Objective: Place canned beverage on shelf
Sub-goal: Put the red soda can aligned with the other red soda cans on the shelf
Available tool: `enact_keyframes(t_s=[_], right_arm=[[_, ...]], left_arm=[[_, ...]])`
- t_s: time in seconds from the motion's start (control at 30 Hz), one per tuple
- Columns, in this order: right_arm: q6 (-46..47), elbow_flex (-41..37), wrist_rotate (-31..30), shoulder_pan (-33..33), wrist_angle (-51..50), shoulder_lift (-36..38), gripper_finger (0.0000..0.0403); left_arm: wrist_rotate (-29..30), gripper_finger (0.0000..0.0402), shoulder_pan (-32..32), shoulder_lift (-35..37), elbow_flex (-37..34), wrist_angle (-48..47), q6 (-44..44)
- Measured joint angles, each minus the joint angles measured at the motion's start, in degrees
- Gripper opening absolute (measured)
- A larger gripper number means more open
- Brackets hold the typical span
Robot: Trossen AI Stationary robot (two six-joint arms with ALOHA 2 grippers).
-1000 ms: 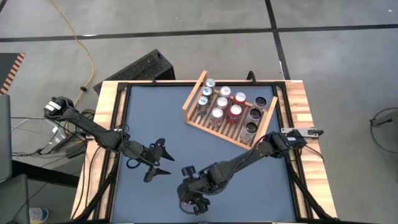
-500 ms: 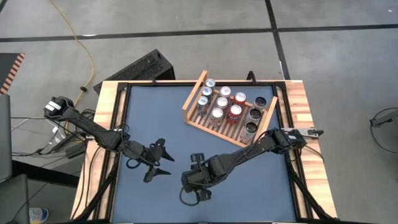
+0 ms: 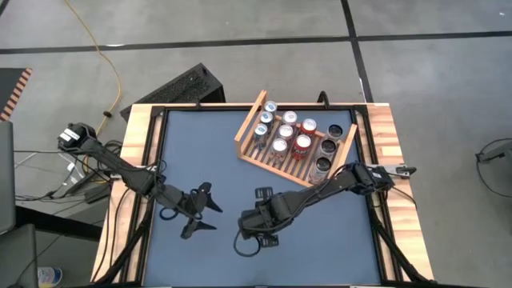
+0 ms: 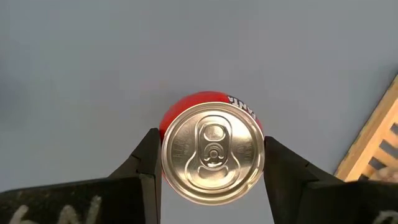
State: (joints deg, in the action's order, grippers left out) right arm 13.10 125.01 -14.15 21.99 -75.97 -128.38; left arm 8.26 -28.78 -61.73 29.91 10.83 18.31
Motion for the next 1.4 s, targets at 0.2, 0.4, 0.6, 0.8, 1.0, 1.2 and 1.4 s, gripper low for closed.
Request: enact_keyframes(t_s=[0.2,0.4,0.6,0.8,1.0,1.2,1.4], right_arm=[[0.4,0.0,0.1,0.0,-2.2,0.3,0.0173],[0.8,-0.4,0.3,0.1,-6.3,2.7,0.0173],[3.9,-10.1,-0.6,0.4,-0.6,11.7,0.0173],[9.0,-30.9,-1.4,-0.3,14.5,25.4,0.0172],[14.7,-38.5,-2.8,-3.7,20.4,32.8,0.0172],[18.2,-38.7,-9.3,-6.9,13.2,33.0,0.0172],[14.0,-38.7,-10.1,-10.0,10.6,31.8,0.0172]], left_arm=[[0.1,0.0275,-0.9,0.0,0.0,0.1,0.0],[0.1,0.0275,-0.9,0.0,0.0,0.1,-0.2],[1.1,0.0275,-0.9,0.0,0.0,0.2,-0.6],[2.2,0.0275,-0.9,0.0,0.0,0.3,-1.2],[3.5,0.0275,-0.9,0.0,0.0,0.3,-1.2],[4.7,0.0275,-0.9,0.0,0.0,0.3,-1.6],[4.9,0.0275,-0.9,0.0,0.0,0.2,-1.7]])
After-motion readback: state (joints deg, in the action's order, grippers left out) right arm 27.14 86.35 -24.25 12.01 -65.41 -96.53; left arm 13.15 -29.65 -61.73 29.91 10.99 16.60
